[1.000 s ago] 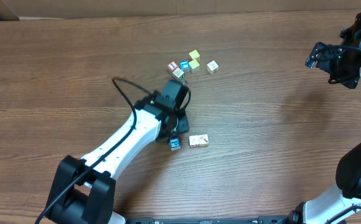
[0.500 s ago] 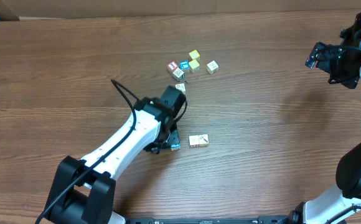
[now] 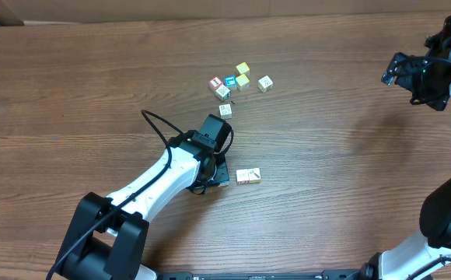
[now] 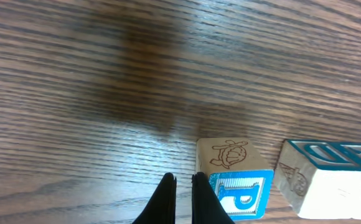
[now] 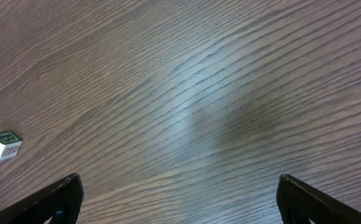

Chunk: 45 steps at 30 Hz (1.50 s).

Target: Flip 3 blocks

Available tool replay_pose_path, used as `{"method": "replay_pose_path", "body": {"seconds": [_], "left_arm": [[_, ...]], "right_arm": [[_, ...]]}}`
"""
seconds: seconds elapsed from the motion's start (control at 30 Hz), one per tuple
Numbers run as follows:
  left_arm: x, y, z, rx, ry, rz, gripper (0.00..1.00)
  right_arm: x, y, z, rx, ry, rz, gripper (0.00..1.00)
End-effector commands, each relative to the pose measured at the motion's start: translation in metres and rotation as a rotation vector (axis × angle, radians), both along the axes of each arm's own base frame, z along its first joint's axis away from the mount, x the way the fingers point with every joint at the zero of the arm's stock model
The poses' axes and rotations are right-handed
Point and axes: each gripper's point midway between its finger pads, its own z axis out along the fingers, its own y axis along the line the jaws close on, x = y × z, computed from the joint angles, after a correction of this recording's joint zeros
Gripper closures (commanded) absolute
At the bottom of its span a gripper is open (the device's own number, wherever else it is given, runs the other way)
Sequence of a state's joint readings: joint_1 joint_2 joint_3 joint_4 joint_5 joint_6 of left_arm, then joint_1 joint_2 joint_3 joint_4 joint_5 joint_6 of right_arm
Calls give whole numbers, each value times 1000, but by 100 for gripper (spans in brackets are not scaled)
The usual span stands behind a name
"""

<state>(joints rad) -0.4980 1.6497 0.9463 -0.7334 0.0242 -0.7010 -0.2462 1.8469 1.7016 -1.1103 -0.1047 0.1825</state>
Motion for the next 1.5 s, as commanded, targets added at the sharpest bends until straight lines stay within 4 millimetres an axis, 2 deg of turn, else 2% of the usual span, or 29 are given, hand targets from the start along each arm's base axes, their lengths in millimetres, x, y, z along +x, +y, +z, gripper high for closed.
{"method": "replay_pose_path", "body": {"seconds": [0.0,0.33,0.9,1.07,1.47], "left_arm": [[-5,-4,-1,-24,12,0,96],[1,-9,0,-43,-15,-1,96],[1,-14,1,-71,-8,-6,96],[0,-22,2,-113,1,-14,96],[2,-20,2,-101,-11,-20,96]], "right_arm": [[3,0,2,-1,-11,2,0],[3,0,2,-1,-11,2,0],[3,0,2,-1,-11,2,0],[3,0,2,-1,-11,2,0],[3,0,2,-1,-11,2,0]]}}
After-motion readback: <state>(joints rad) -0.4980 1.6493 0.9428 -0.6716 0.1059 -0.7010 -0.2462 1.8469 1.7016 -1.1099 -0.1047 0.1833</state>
